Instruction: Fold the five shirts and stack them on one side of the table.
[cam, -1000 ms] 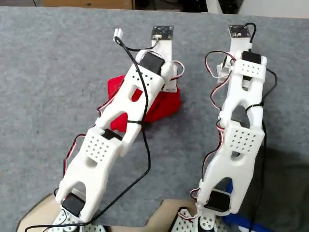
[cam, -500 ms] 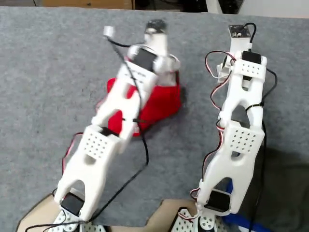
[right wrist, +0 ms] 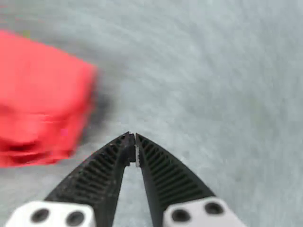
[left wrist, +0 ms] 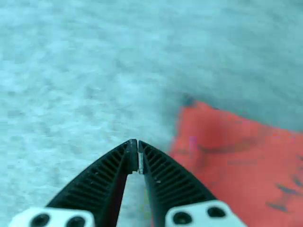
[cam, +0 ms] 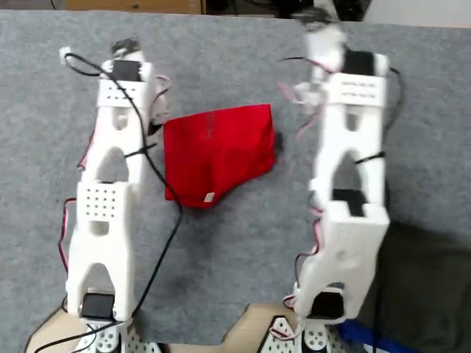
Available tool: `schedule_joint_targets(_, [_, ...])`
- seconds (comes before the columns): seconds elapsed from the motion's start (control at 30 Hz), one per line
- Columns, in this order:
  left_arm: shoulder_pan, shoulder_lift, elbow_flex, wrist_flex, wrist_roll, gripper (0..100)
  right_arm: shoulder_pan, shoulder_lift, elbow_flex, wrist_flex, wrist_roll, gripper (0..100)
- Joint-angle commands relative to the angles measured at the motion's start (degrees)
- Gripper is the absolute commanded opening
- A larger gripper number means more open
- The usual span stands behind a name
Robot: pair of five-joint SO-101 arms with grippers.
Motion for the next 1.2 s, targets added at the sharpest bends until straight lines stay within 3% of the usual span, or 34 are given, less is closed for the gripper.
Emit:
schedule_joint_targets(0.0, [-6.1, -1.0, 0.1, 0.3, -0.7, 2, -11.6, -4.4, -1.8, 2.8, 4.2, 0.5])
schedule_joint_targets(0.23, [-15.6, -0.3, 5.5, 1.4, -4.7, 2, -24.0, 4.0, -6.1, 2.8, 4.8, 0.5])
schedule_joint_targets(0.4, [-19.0, 2.1, 13.4, -5.6, -9.1, 2, -27.8, 10.9, -11.2, 3.3, 4.7, 0.5])
schedule_joint_targets(0.73, [-18.7, 2.1, 11.5, -4.1, -9.4, 2, -25.2, 15.3, -12.0, 14.7, 4.7, 0.5])
schedule_joint_targets(1.17, [-18.7, 2.1, 11.4, -4.2, -9.4, 2, -18.1, 8.0, 1.5, 15.0, 6.9, 0.5])
